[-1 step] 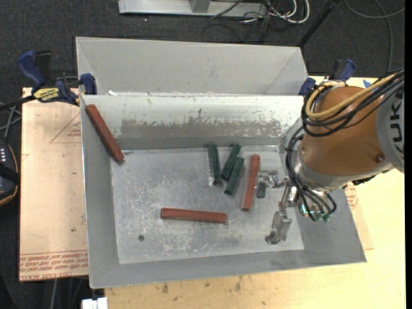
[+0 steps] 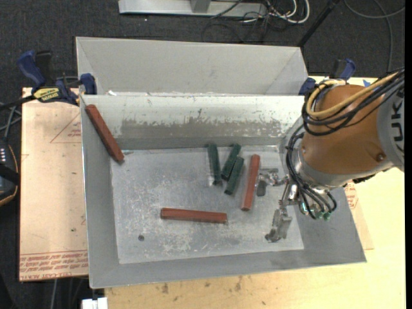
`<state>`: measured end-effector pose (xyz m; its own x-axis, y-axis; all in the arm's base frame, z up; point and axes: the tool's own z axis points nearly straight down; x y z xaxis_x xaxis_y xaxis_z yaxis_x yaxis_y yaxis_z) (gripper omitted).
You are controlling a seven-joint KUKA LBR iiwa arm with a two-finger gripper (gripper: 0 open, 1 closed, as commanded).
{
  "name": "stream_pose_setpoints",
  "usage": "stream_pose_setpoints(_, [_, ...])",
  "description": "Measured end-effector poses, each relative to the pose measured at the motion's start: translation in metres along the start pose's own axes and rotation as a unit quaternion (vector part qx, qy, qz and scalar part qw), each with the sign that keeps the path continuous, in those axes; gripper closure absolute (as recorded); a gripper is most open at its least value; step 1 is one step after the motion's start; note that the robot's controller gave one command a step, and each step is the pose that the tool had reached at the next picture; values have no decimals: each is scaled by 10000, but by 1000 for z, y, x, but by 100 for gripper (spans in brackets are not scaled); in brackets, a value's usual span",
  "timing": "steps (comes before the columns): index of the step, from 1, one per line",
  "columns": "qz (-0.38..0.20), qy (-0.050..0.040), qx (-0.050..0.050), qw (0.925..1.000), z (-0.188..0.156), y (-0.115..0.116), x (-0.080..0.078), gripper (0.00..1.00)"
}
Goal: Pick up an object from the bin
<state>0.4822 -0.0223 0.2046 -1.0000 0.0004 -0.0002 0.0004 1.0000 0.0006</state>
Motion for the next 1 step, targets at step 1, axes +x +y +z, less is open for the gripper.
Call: stream_pose_setpoints(1, [-337,-33,2,9994,53,29,-12,0])
